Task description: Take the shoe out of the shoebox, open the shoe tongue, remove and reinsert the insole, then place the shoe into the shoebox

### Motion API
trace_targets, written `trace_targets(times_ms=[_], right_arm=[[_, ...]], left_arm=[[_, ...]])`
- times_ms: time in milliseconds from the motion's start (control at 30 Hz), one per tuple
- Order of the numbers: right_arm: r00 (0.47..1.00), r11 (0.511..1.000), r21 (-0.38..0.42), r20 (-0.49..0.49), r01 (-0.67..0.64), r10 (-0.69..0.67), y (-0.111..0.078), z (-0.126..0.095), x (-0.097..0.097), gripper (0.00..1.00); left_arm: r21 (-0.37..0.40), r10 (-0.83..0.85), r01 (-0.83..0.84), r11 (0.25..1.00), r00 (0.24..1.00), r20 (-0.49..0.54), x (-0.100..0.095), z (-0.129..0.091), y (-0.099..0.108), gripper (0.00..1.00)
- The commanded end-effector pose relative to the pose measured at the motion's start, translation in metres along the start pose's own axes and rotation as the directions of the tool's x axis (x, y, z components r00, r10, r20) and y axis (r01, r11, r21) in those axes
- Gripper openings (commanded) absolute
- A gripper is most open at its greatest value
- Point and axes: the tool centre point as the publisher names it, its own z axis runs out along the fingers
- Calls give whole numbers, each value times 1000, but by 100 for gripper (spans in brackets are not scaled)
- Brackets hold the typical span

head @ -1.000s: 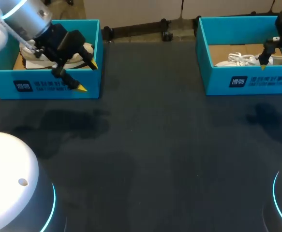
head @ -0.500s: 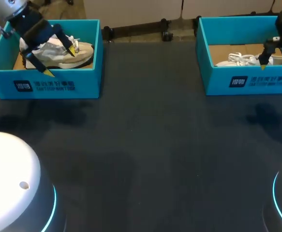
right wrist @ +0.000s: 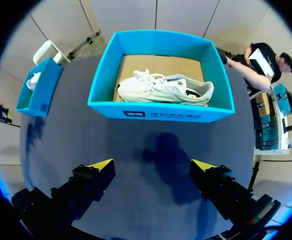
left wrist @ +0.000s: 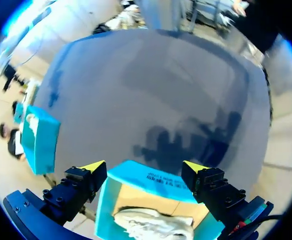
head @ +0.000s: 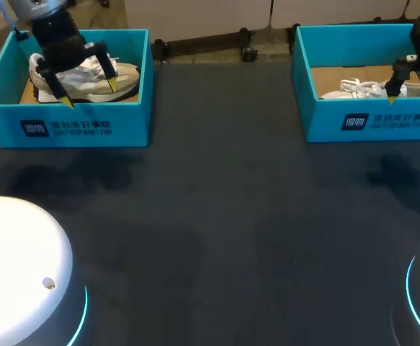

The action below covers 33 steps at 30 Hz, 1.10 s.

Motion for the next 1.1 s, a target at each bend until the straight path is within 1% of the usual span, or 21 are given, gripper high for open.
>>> trace_targets(times_ms=[33,67,133,167,333,367,533,567,733,767,833,867,900,967,1000,1100], right_arm=[[1000,1000,-2,-1,0,0,-1,0,0,100],[1000,1000,-2,-1,0,0,-1,0,0,100],[1000,1000,-2,-1,0,0,-1,0,0,100],[1000,1000,-2,-1,0,0,-1,0,0,100],[1000,1000,-2,-1,0,0,-1,0,0,100],[1000,1000,-2,-1,0,0,-1,0,0,100],[1000,1000,-2,-1,0,0,-1,0,0,100],[1000,1000,-2,-1,0,0,-1,0,0,100],[1000,1000,-2,-1,0,0,-1,0,0,100],[1000,1000,-2,-1,0,0,-1,0,0,100],[1000,1000,-2,-1,0,0,-1,0,0,100],[1000,1000,-2,-1,0,0,-1,0,0,100],[1000,1000,-2,-1,0,0,-1,0,0,100],[1000,1000,-2,-1,0,0,-1,0,0,100],[1000,1000,-2,-1,0,0,-1,0,0,100],[1000,1000,-2,-1,0,0,-1,0,0,100]], left_arm=[[-9,5,-6,1000,1000,-30,-2,-2,-4,100],[-41,22,-23,999,999,-26,-2,-2,-4,100],[-74,80,-81,994,997,-17,1,-3,0,100],[-84,88,-87,993,996,8,2,-5,6,100],[-130,184,-179,975,983,22,5,-15,27,100],[-146,216,-209,967,976,26,6,-17,35,100],[-162,318,-313,936,948,8,14,-24,59,100],[-168,359,-353,920,933,4,17,-28,65,100],[-157,411,-406,900,912,1,31,-38,90,100],[-165,425,-422,892,905,-20,37,-40,98,100],[-172,438,-436,883,899,-28,42,-41,105,100],[-166,443,-442,882,896,-29,46,-42,112,100],[-170,441,-442,881,897,-46,53,-42,124,100],[-168,448,-450,877,892,-54,57,-41,130,100],[-171,446,-453,875,892,-77,66,-41,145,100],[-172,453,-464,869,886,-98,77,-42,163,100]])
